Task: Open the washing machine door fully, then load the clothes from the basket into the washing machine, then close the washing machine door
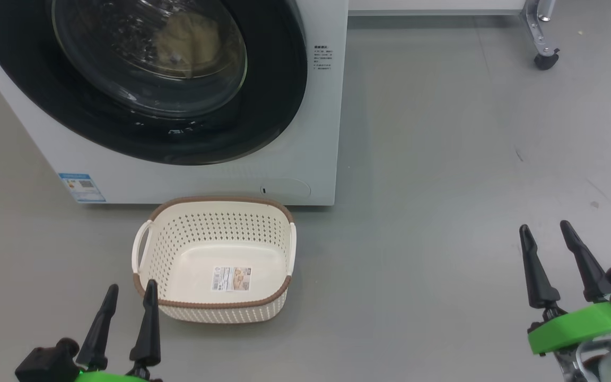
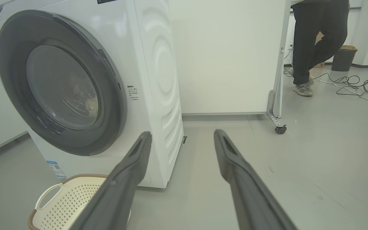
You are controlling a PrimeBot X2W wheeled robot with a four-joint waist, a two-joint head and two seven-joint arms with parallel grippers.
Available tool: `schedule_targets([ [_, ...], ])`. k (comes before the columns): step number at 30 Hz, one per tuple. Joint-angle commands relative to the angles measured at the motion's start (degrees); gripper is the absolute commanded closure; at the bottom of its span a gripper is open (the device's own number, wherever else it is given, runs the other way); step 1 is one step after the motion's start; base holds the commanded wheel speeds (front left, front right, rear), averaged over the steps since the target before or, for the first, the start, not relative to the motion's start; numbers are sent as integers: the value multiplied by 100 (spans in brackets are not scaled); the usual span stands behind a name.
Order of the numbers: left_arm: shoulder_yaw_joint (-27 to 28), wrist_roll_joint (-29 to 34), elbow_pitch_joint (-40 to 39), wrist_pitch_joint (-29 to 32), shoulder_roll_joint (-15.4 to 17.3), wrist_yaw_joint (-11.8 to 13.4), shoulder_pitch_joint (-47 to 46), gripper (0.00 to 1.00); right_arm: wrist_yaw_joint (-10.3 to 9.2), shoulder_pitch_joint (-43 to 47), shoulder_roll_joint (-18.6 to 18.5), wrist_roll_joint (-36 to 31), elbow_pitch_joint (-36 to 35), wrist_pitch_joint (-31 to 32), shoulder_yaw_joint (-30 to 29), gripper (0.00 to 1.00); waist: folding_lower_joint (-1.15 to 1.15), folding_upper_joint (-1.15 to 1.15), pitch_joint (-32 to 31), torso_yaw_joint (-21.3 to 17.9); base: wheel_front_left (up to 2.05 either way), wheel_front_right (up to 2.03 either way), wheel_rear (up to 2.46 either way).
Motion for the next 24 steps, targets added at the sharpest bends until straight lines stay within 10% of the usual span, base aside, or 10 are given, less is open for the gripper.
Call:
schedule_targets([
  [1,188,-3,-170,-63,33,2,-183,0,-19,-207,-112,-34,-169,-39,127,0,0,0,11,-2,0,0,0],
  [7,165,-29,-138,-63,29,2,-185,0,-19,-214,-123,-36,-161,-39,144,0,0,0,22,-6,0,0,0],
  [8,-13,-14,13,0,0,0,0,100,0,0,-3,0,2,0,26,100,0,0,22,-7,0,0,0],
  [24,57,-731,425,212,-93,2,-3,100,-2,60,68,830,395,239,49,100,0,0,16,-2,0,0,0],
])
